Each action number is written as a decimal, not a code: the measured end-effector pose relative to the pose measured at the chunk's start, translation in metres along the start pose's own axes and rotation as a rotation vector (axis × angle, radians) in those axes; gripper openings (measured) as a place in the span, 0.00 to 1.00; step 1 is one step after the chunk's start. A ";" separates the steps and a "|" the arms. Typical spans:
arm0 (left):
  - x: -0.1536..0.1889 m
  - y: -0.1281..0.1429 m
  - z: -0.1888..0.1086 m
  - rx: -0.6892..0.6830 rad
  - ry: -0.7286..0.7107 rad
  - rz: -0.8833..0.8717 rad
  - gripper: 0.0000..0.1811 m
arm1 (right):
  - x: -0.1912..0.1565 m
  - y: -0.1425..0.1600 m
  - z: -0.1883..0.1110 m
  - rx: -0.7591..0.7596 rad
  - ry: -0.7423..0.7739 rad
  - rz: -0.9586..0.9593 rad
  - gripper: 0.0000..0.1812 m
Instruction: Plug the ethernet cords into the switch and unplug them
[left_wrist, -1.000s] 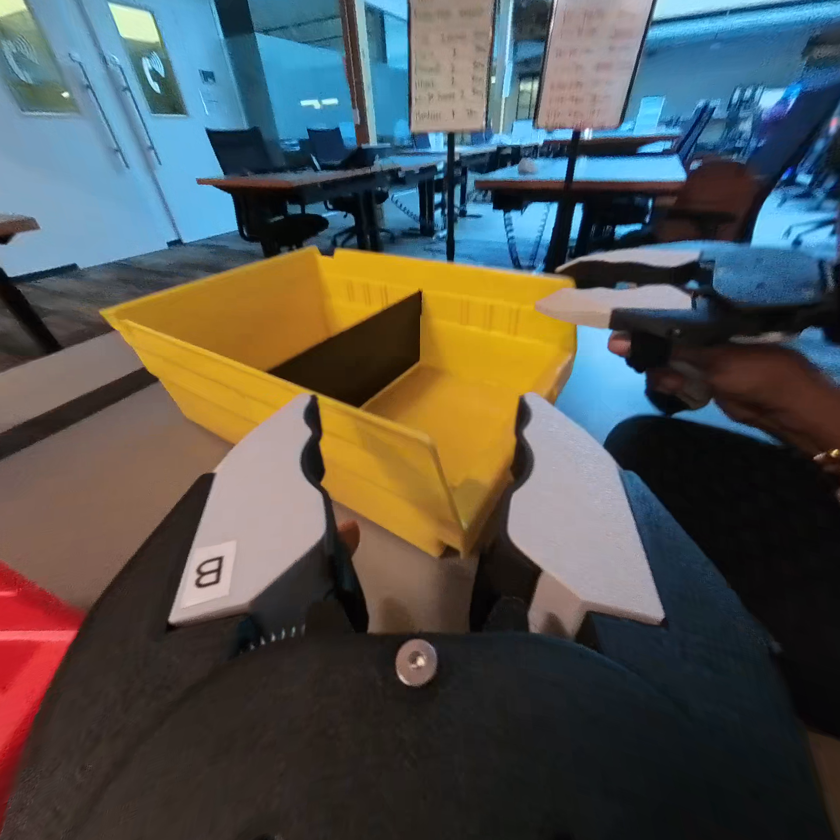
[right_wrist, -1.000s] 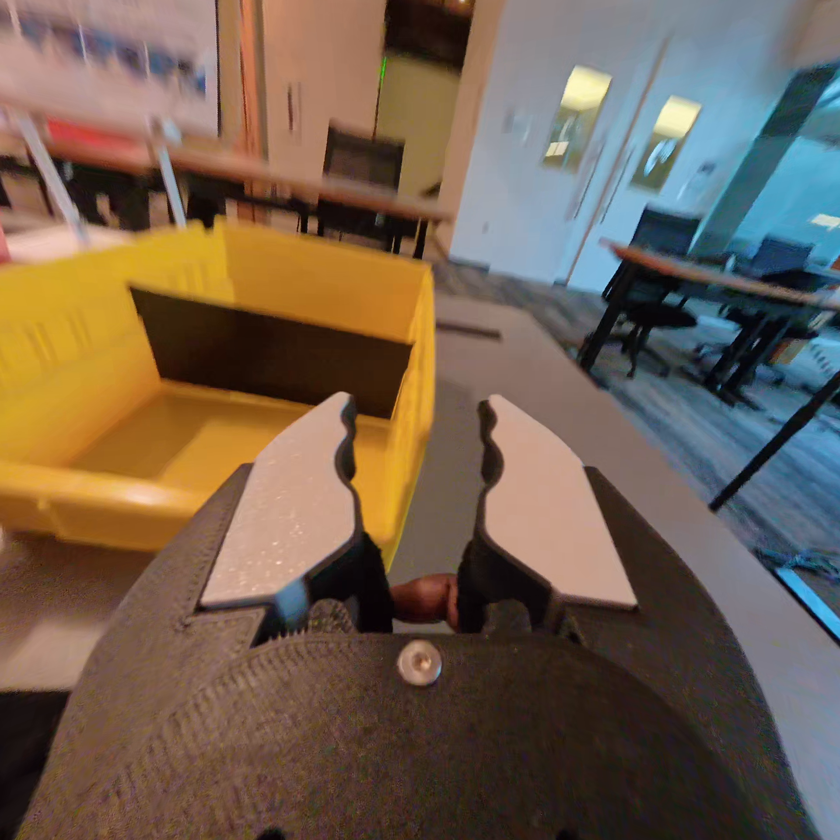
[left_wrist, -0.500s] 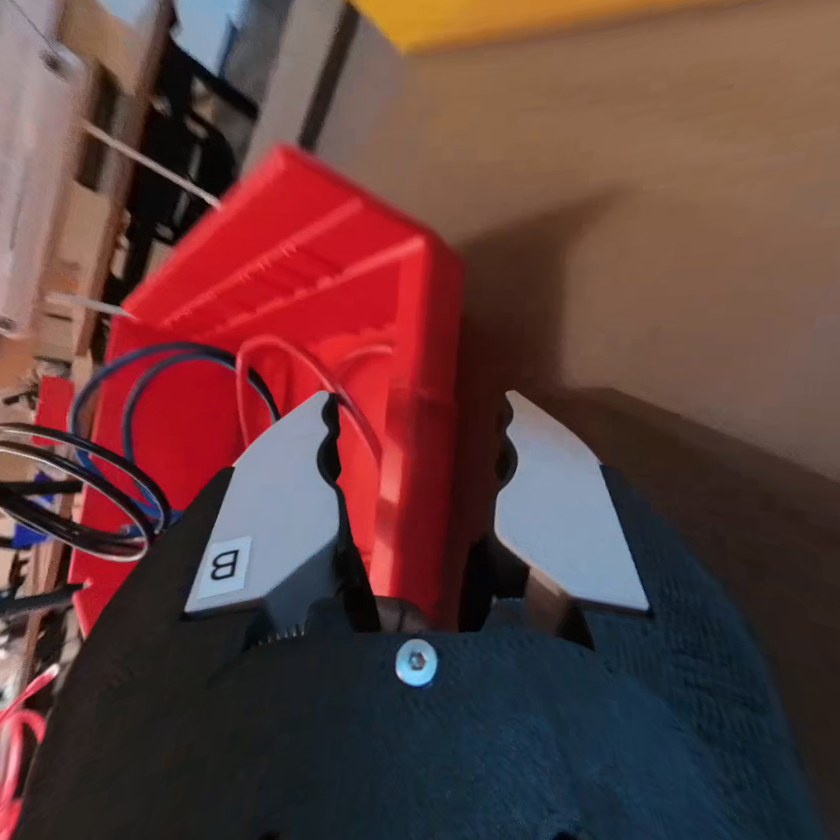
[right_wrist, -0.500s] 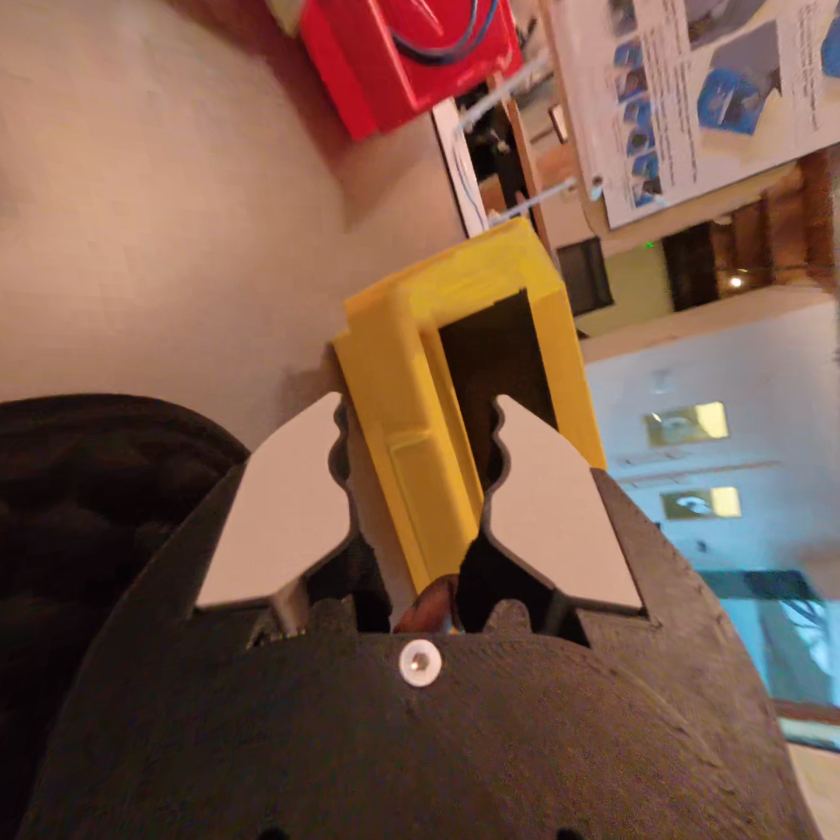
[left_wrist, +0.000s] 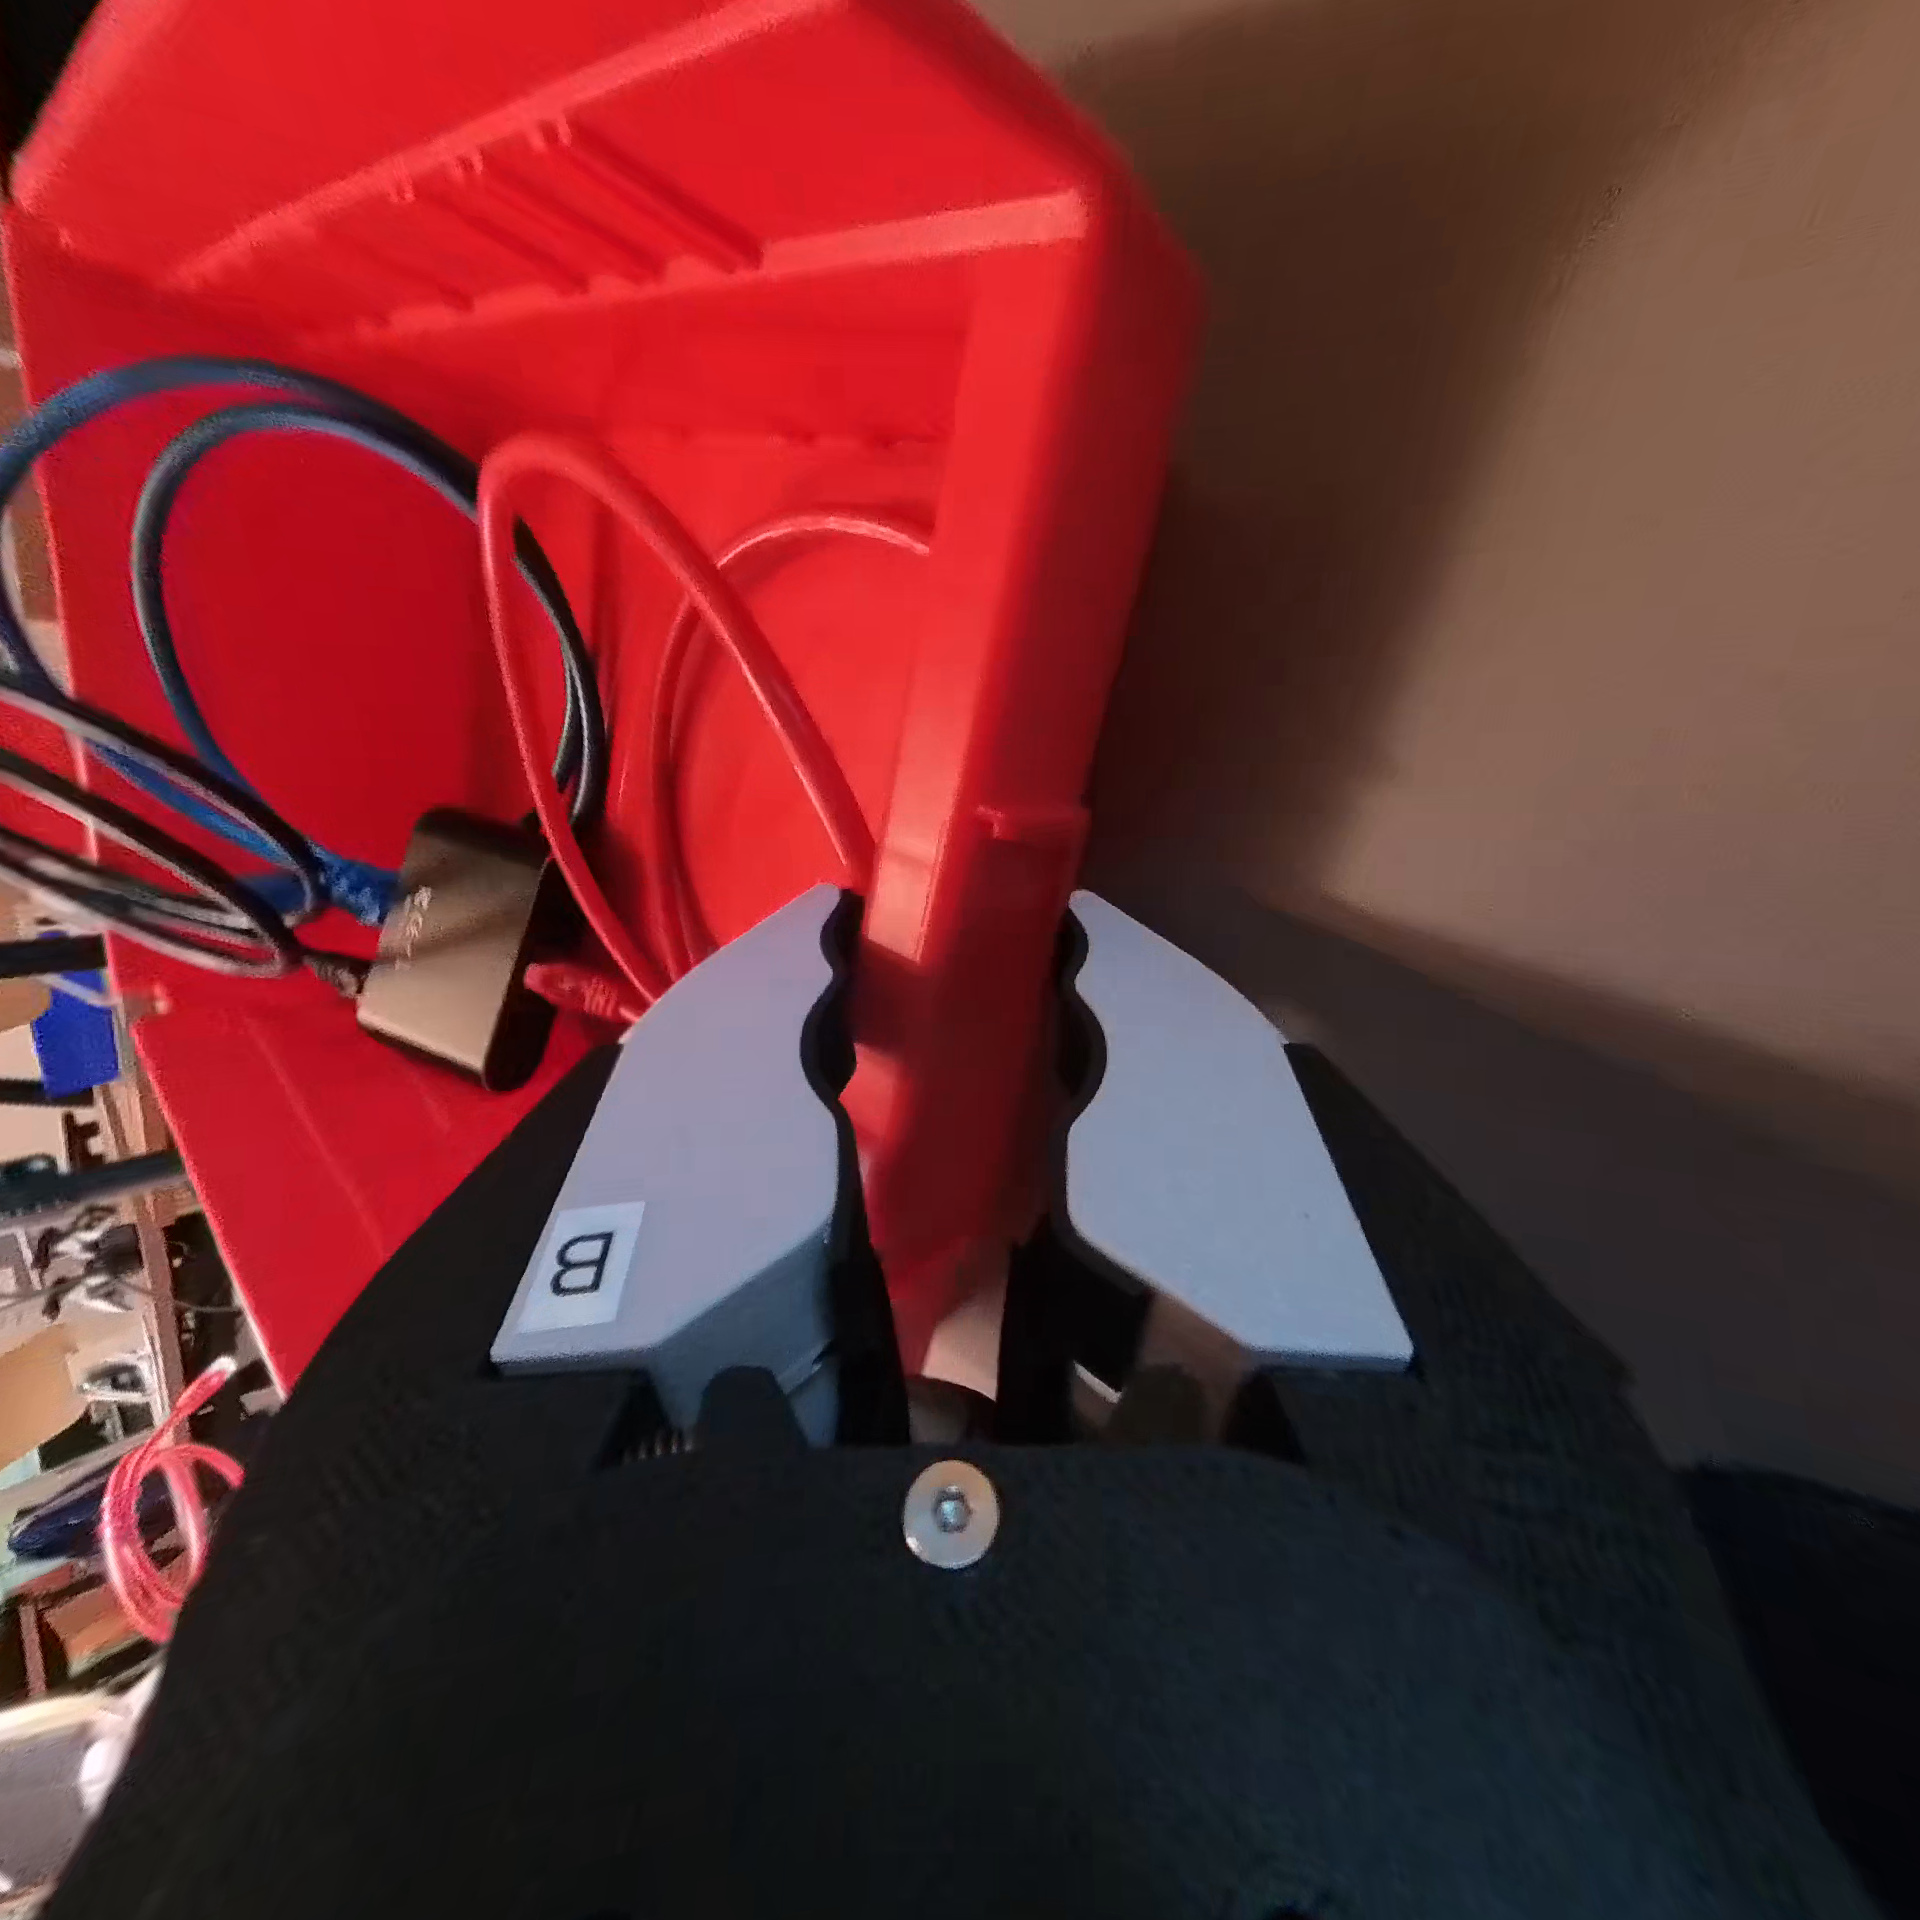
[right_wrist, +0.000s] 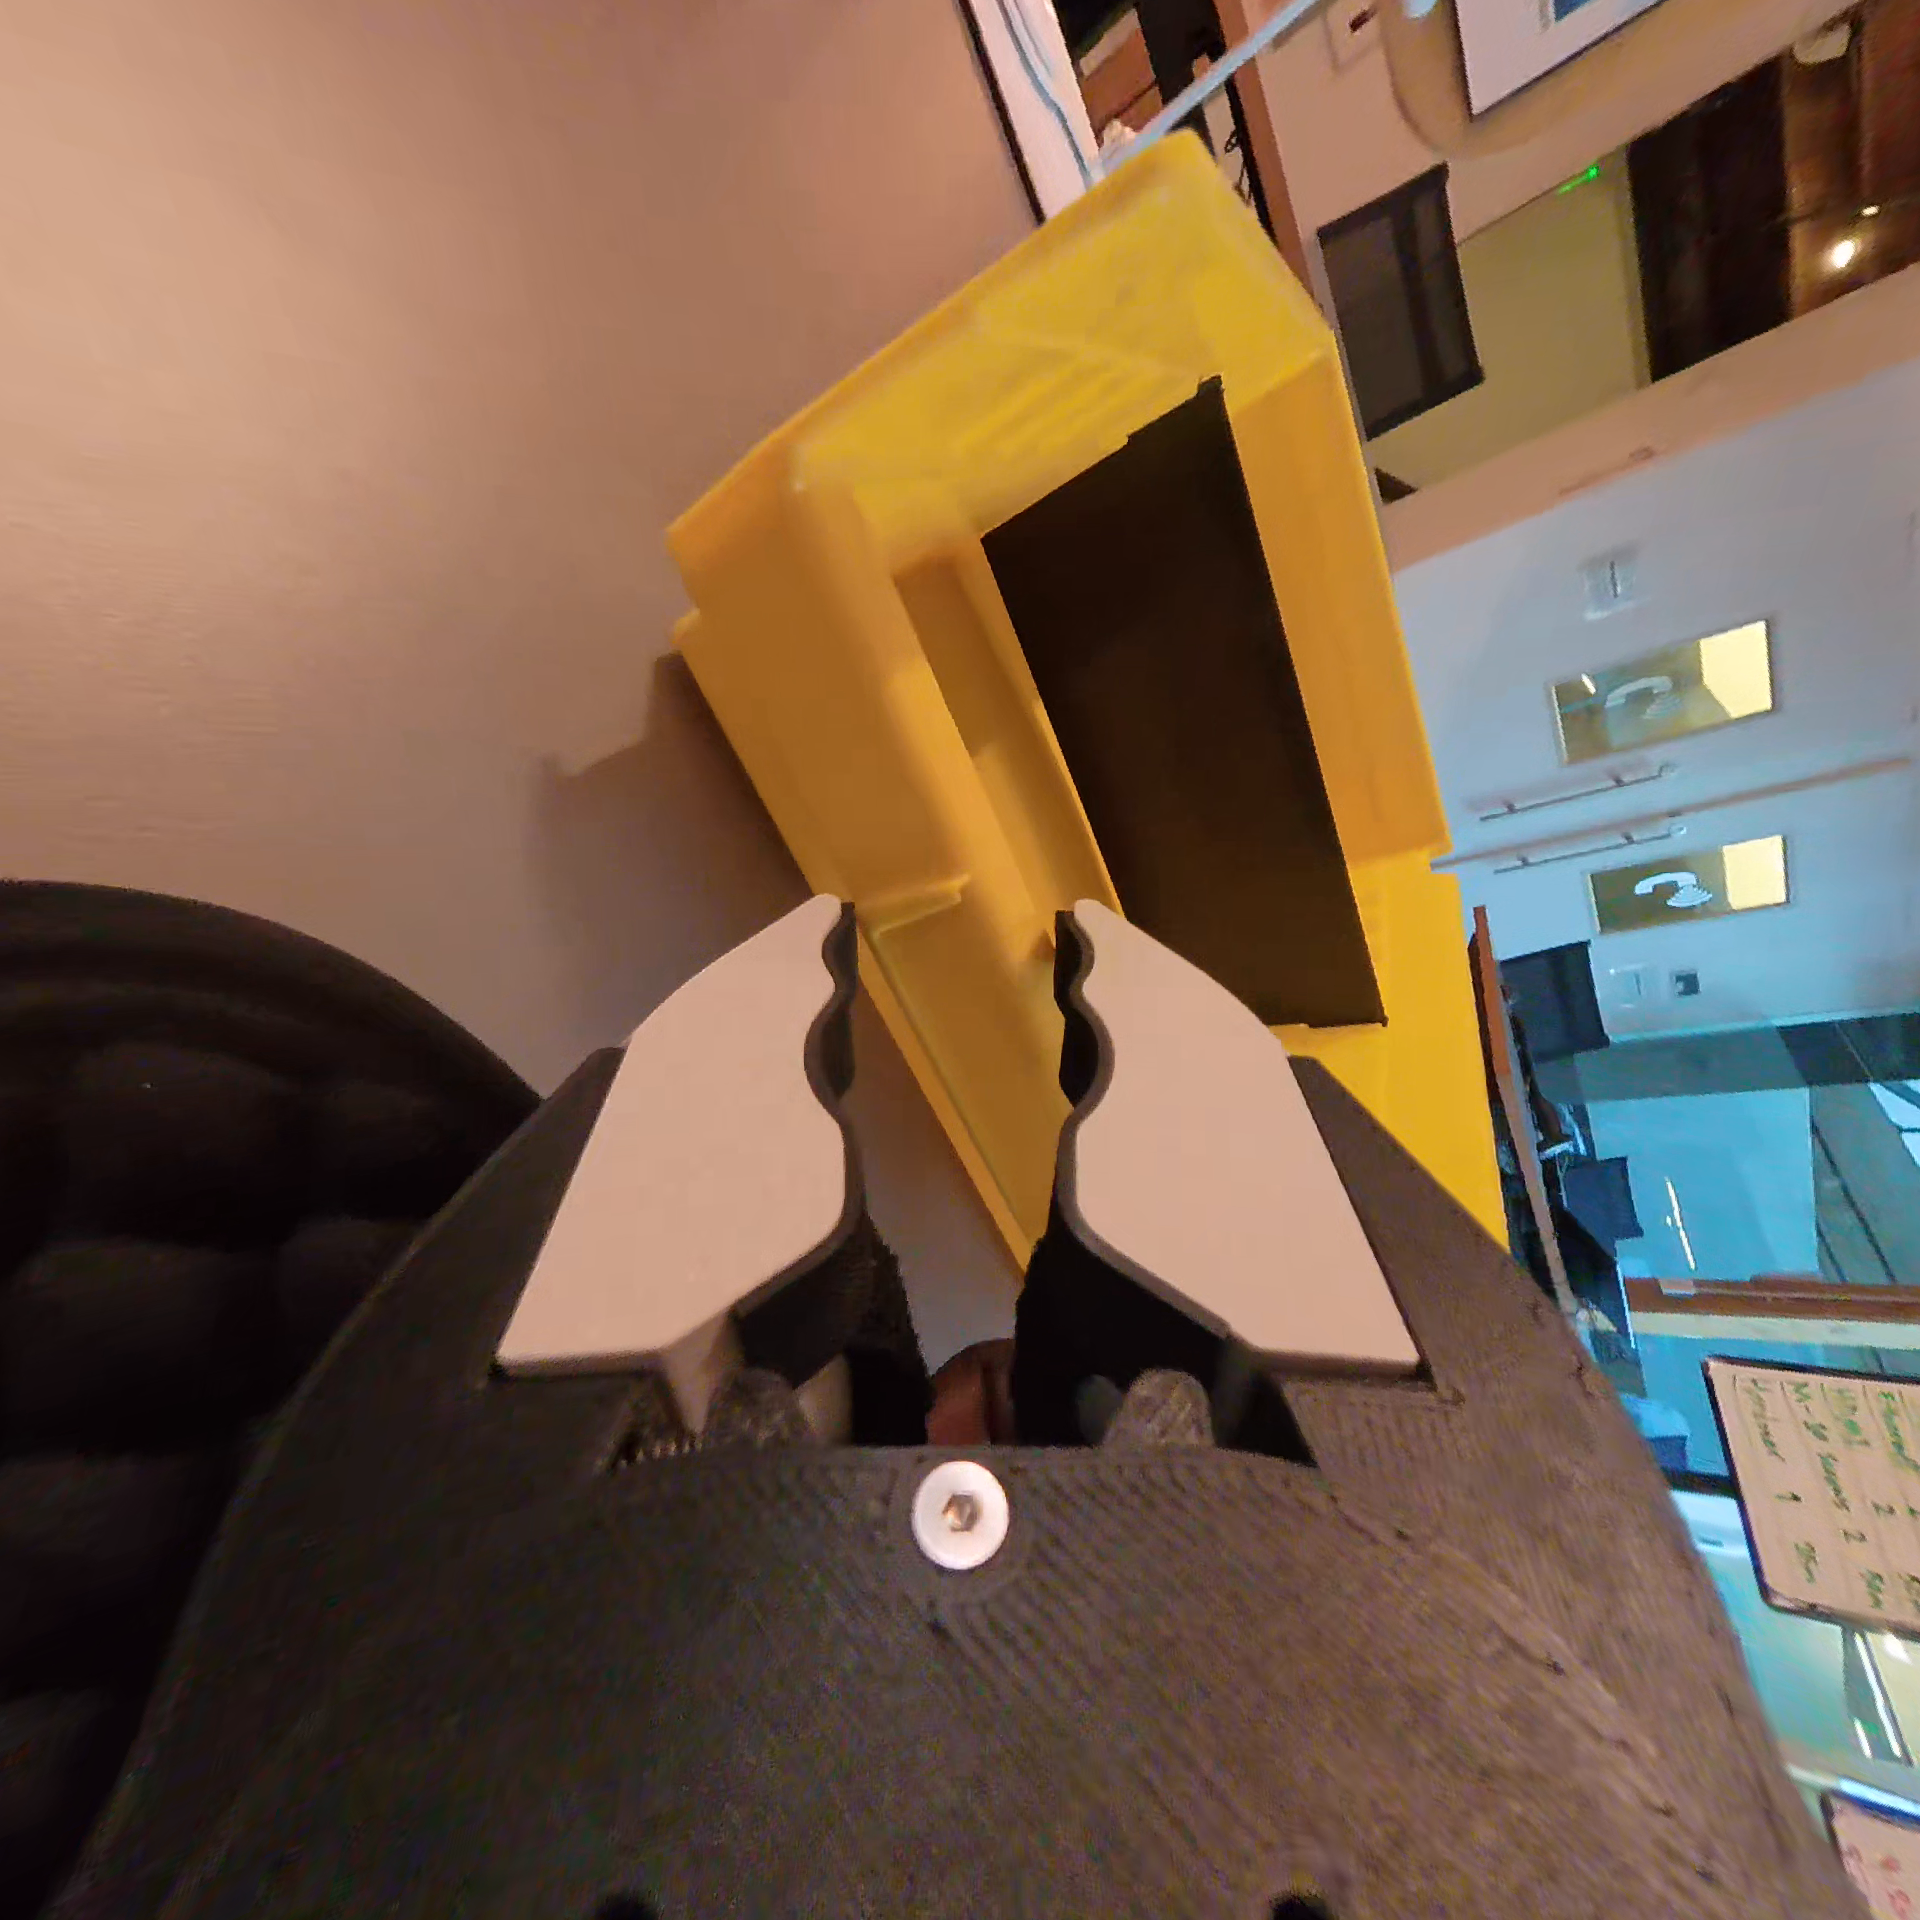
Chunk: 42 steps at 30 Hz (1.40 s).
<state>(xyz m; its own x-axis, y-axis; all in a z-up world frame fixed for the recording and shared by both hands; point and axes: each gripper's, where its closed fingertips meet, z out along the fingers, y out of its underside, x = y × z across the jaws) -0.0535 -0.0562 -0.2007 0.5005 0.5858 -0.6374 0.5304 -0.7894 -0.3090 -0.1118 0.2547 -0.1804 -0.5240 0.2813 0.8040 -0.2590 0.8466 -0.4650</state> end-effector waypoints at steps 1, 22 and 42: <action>-0.002 0.008 -0.002 0.011 -0.010 -0.009 0.20 | 0.001 0.001 0.000 -0.008 0.004 0.006 0.20; -0.009 0.152 -0.061 -0.113 -0.112 -0.080 0.22 | 0.007 0.013 0.001 -0.091 0.044 0.022 0.20; -0.091 0.122 -0.163 0.514 -0.254 -0.857 0.43 | 0.042 -0.100 -0.095 0.963 -0.199 0.716 0.27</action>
<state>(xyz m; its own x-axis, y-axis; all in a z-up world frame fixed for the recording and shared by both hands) 0.0775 -0.1761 -0.0654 -0.0990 0.9799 -0.1732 0.2548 -0.1433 -0.9563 -0.0306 0.2246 -0.0643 -0.8886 0.4018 0.2212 -0.3126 -0.1778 -0.9331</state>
